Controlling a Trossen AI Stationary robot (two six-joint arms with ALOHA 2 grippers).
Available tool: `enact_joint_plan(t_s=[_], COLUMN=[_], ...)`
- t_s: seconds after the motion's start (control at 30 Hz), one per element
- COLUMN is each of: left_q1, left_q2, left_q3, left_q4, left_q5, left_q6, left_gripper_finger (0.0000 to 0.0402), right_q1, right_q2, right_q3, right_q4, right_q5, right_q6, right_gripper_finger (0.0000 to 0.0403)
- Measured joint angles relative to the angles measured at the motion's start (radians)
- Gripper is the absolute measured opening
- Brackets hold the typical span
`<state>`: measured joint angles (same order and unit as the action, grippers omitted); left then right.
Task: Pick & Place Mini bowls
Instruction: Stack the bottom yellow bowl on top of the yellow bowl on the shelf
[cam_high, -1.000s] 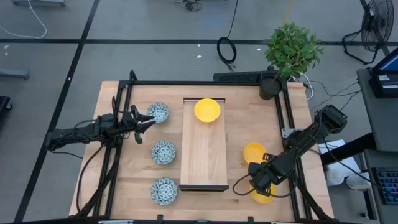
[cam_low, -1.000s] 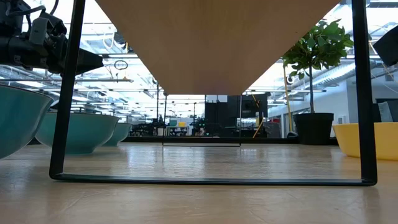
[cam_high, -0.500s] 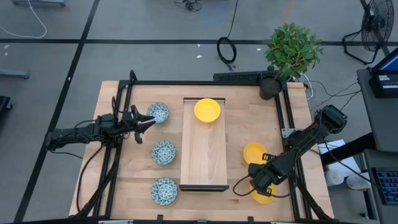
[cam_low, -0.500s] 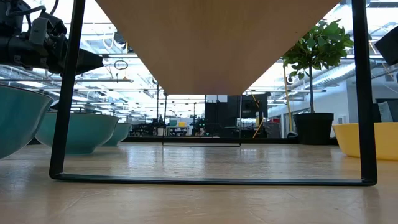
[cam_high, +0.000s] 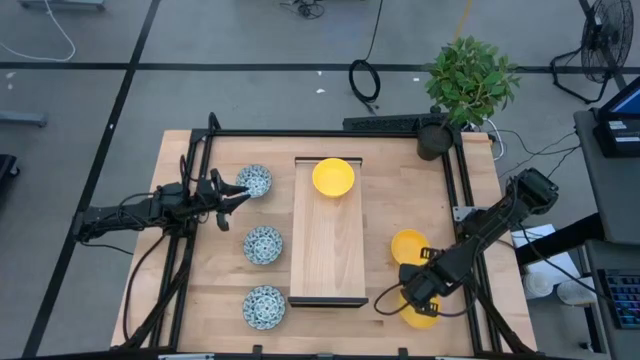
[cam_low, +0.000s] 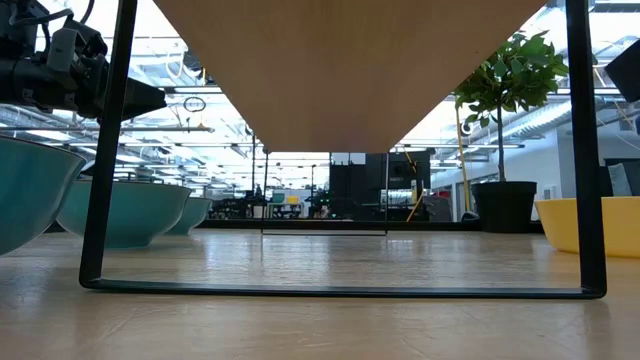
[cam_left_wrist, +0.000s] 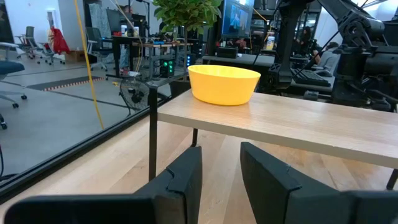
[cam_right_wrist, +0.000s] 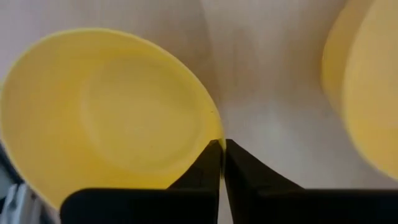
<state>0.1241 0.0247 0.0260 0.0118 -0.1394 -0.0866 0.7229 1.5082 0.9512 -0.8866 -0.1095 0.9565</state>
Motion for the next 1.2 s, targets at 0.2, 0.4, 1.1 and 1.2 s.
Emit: enact_joint_plan(t_s=[0.2,0.4,1.1,1.2], left_q1=[0.0,0.0,0.0,0.0], left_q2=[0.0,0.0,0.0,0.0], left_q3=[0.0,0.0,0.0,0.0], left_q4=[0.0,0.0,0.0,0.0], left_q5=[0.0,0.0,0.0,0.0], left_q6=[0.0,0.0,0.0,0.0], left_gripper_finger=[0.0113,0.0113,0.0113,0.0113], right_q1=[-0.03,-0.042,-0.051,-0.051], right_q2=[0.0,0.001,0.001,0.001], right_q3=[0.0,0.0,-0.002,-0.002], right_q4=[0.062,0.174,0.376,0.419], right_q5=[-0.088,-0.1,-0.181,-0.181], right_q6=[-0.022,-0.083,-0.197,-0.22], right_gripper_finger=[0.0001,0.0001,0.0,0.0])
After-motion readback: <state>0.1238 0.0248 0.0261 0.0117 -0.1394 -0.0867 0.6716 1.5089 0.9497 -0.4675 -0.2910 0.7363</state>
